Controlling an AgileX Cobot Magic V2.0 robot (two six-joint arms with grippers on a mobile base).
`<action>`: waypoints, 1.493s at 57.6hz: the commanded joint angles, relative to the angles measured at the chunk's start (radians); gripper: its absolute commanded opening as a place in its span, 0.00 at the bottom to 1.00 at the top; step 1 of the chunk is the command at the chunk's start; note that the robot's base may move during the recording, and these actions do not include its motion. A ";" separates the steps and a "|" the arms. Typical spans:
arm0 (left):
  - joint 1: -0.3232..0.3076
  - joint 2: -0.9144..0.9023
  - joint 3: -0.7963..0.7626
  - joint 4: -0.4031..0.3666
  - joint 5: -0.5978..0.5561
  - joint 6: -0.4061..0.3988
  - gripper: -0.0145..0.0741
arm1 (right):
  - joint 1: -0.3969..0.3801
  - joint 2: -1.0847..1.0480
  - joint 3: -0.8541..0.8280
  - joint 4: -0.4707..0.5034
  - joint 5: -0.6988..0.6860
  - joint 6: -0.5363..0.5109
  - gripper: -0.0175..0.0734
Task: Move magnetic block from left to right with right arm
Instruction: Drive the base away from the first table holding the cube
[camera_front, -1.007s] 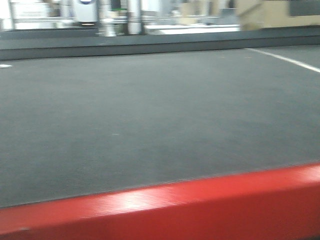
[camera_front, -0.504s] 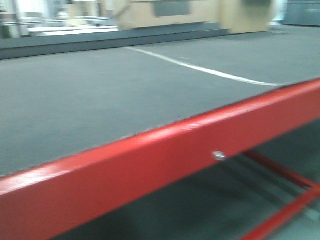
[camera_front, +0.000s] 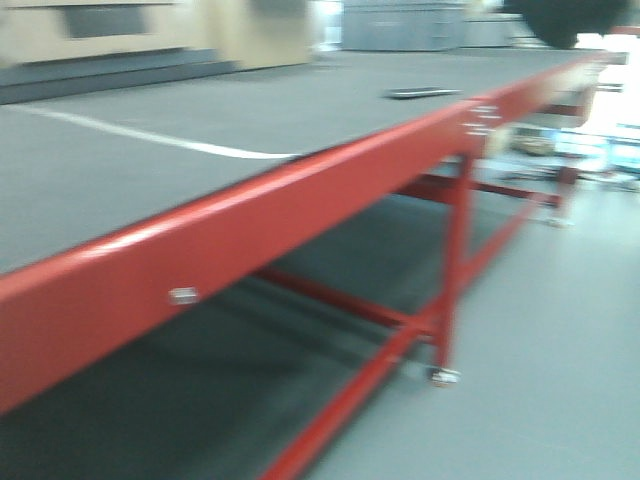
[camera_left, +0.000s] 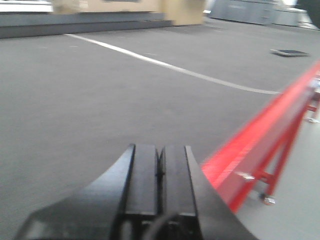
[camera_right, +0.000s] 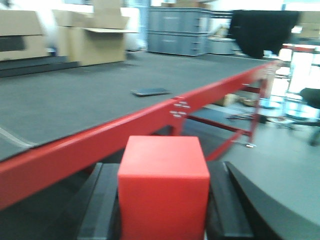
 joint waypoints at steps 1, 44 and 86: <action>-0.002 -0.010 0.008 -0.003 -0.084 -0.002 0.03 | -0.004 0.006 -0.030 0.003 -0.088 -0.010 0.46; -0.002 -0.010 0.008 -0.003 -0.084 -0.002 0.03 | -0.004 0.006 -0.030 0.003 -0.088 -0.010 0.46; -0.002 -0.010 0.008 -0.003 -0.084 -0.002 0.03 | -0.004 0.006 -0.030 0.003 -0.088 -0.010 0.46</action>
